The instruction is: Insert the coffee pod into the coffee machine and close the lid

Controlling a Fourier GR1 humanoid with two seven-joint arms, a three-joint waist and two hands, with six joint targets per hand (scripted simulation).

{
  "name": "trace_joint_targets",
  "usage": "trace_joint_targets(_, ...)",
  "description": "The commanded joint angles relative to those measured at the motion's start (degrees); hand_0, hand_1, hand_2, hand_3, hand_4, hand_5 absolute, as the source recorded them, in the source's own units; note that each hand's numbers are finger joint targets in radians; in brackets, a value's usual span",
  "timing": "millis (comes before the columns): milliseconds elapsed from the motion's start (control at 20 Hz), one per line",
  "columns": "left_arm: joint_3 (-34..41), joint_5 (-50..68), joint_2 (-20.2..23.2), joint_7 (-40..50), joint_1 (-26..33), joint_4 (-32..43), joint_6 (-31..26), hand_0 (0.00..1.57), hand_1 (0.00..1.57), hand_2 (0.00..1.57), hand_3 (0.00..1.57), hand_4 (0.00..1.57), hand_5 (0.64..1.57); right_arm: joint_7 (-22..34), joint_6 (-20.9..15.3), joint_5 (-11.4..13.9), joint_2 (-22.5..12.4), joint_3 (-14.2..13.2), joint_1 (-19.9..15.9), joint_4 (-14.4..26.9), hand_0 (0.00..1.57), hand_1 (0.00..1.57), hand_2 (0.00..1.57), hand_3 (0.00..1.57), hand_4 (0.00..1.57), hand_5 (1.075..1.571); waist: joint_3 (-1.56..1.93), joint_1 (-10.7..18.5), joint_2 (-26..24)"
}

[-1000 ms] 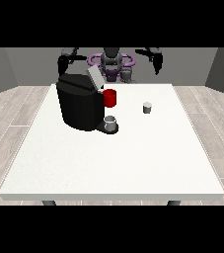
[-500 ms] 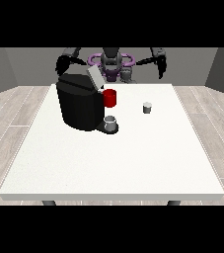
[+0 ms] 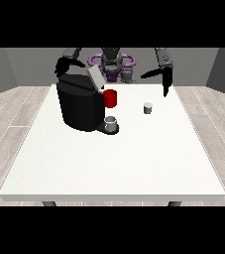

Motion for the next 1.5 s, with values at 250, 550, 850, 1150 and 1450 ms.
trace_joint_targets(250, 1.36, -3.62, 2.19, -2.28, -7.98, 13.86, 0.79, 0.0, 0.0, 0.0, 0.0, 0.0, 1.571, -1.95, -0.14, -1.41, -1.0, -1.04, -3.41, 3.23, 0.0, 0.0, 0.0, 0.0, 0.35, 1.571, 0.0, -0.59, 4.67)
trace_joint_targets(550, -1.18, -7.75, 4.32, -2.74, -8.72, 18.09, -0.94, 0.0, 0.0, 0.0, 0.0, 0.0, 1.571, -0.15, -1.96, 0.8, -0.33, -0.03, -2.65, 6.01, 0.0, 0.0, 0.0, 0.0, 0.37, 1.571, 0.01, 0.23, 4.17)
trace_joint_targets(850, -3.5, -12.32, 1.72, 0.24, -13.39, 22.77, 1.88, 0.1, 0.1, 0.5, 0.0, 0.0, 1.571, 3.38, -2.96, 1.88, -0.94, -0.5, -5.72, 9.26, 0.0, 0.0, 0.0, 0.0, 0.42, 1.571, 0.01, 0.32, 2.02)
trace_joint_targets(1150, -4.5, -16.14, 1.47, -3.98, -13.83, 28.11, 3.91, 0.76, 0.76, 0.82, 0.51, 0.0, 1.571, 1.78, -4.99, 3.1, -0.45, -1.16, -8.74, 11.34, 0.0, 0.0, 0.0, 0.0, 0.43, 1.571, 0.01, 1.29, 4.11)
trace_joint_targets(1450, -5.72, -21.19, 4.57, -4.69, -16.22, 32.58, 6.45, 0.57, 0.57, 0.7, 0.41, 0.0, 1.571, 3.84, -5.4, 4.38, 0.53, 2.11, -7.5, 7.12, 0.0, 0.0, 0.0, 0.0, 0.45, 1.571, -0.01, -2.02, 5.0)
